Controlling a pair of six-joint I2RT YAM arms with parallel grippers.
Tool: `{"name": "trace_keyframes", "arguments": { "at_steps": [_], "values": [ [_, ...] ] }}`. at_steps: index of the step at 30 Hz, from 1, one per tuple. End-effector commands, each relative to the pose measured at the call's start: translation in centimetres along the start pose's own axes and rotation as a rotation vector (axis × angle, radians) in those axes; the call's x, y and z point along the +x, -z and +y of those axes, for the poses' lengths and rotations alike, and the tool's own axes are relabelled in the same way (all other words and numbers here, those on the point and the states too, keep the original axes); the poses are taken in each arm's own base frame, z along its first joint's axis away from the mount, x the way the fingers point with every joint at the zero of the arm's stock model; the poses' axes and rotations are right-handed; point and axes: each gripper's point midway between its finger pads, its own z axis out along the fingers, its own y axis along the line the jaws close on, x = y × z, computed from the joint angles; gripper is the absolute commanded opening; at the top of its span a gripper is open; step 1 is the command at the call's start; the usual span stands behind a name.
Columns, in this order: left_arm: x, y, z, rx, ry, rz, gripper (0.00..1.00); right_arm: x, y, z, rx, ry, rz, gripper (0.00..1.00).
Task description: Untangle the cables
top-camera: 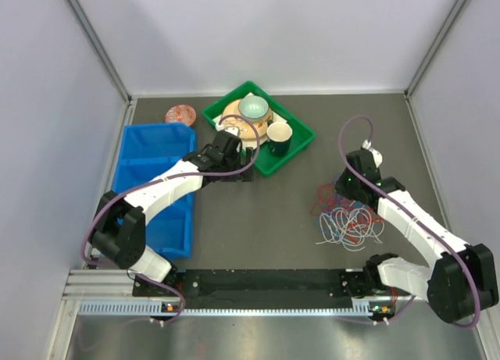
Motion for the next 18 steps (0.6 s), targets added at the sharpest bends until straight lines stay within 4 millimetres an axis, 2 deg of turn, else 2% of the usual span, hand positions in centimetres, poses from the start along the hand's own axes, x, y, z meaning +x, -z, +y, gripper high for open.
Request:
{"name": "trace_keyframes", "arguments": {
  "at_steps": [1, 4, 6, 8, 9, 11, 12, 14, 15, 17, 18],
  "values": [
    [-1.8, 1.5, -0.6, 0.025, 0.003, -0.064, 0.99, -2.2, 1.0, 2.7, -0.078, 0.008, -0.06, 0.0],
    [-1.9, 1.8, -0.4, 0.018, -0.002, -0.075, 0.99, -5.7, 4.3, 4.2, -0.126, 0.025, -0.178, 0.0],
    [-2.1, 2.2, -0.1, 0.006, -0.009, -0.088, 0.99, -9.1, 8.0, 5.7, -0.187, 0.041, -0.292, 0.0],
    [-2.4, 2.4, 0.2, -0.009, -0.014, -0.099, 0.99, -11.2, 10.8, 6.2, -0.203, 0.058, -0.373, 0.0],
    [-2.5, 2.5, 0.3, -0.013, -0.013, -0.108, 0.99, -13.4, 13.8, 7.0, -0.24, 0.071, -0.453, 0.0],
    [-2.9, 2.8, 0.6, -0.028, -0.012, -0.124, 0.99, -15.5, 16.7, 7.3, -0.245, 0.085, -0.53, 0.0],
    [-3.1, 2.9, 0.6, -0.032, -0.01, -0.131, 0.99, -17.4, 19.8, 8.0, -0.274, 0.098, -0.604, 0.0],
    [-3.3, 3.0, 0.7, -0.038, -0.003, -0.14, 0.99, -19.1, 22.6, 8.6, -0.297, 0.114, -0.665, 0.0],
    [-3.3, 3.0, 0.7, -0.037, 0.001, -0.141, 0.99, -20.5, 25.5, 9.2, -0.332, 0.114, -0.725, 0.0],
    [-3.3, 3.0, 0.6, -0.034, 0.007, -0.141, 0.99, -21.7, 28.1, 10.1, -0.374, 0.118, -0.77, 0.0],
    [-3.3, 3.0, 0.6, -0.033, 0.011, -0.141, 0.99, -22.7, 30.6, 10.4, -0.407, 0.115, -0.819, 0.0]
  ]
}}
